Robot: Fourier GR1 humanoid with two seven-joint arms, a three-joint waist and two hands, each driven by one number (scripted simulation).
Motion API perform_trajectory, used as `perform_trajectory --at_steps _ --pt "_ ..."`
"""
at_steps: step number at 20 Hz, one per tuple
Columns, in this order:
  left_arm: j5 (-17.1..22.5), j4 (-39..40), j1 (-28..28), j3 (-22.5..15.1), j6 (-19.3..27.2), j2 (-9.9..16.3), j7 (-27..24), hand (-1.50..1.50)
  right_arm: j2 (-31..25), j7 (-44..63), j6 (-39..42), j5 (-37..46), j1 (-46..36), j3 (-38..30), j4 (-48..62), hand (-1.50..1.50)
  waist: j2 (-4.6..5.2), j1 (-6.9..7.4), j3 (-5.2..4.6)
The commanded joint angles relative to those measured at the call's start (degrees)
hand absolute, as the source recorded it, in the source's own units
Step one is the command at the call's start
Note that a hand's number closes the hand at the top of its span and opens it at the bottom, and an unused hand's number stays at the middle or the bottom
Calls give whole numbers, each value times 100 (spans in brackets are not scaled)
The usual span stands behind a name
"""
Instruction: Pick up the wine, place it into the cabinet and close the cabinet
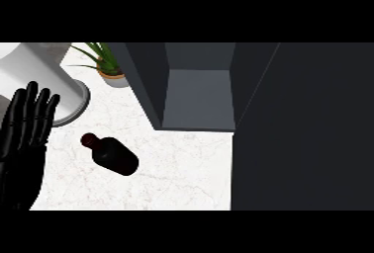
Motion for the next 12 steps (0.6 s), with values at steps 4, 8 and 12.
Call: perform_trajectory --at_steps 4,8,12 --pt "1630 36 -263 -490 -1816 526 -421 -150 -50 -126 15 127 172 13 -307 -150 144 -320 -83" --pt "2980 495 -94 -1080 -2928 786 118 -150 91 248 410 -405 389 596 -348 -150 209 -409 -85" --pt "4561 596 -214 -443 -3566 1614 584 -150 2 812 439 -616 869 777 -1235 -150 142 -369 -72"
